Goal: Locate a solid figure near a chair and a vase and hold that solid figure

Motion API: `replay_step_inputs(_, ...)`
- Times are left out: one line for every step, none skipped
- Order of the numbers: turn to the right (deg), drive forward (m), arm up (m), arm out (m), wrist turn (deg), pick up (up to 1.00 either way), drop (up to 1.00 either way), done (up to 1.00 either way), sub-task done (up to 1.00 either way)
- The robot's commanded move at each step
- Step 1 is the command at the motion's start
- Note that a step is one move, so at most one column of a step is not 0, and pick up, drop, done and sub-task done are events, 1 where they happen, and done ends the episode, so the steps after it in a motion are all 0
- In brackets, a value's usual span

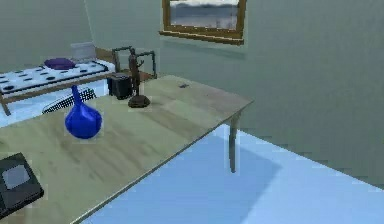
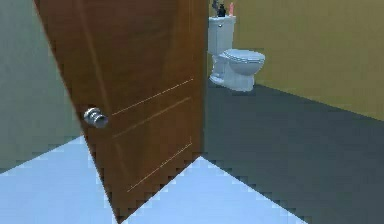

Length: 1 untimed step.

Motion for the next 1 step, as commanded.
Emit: replay_step_inputs(-45.0,0.00,0.00,0.00,0.0,0.00,0.00,0.00,0.00)
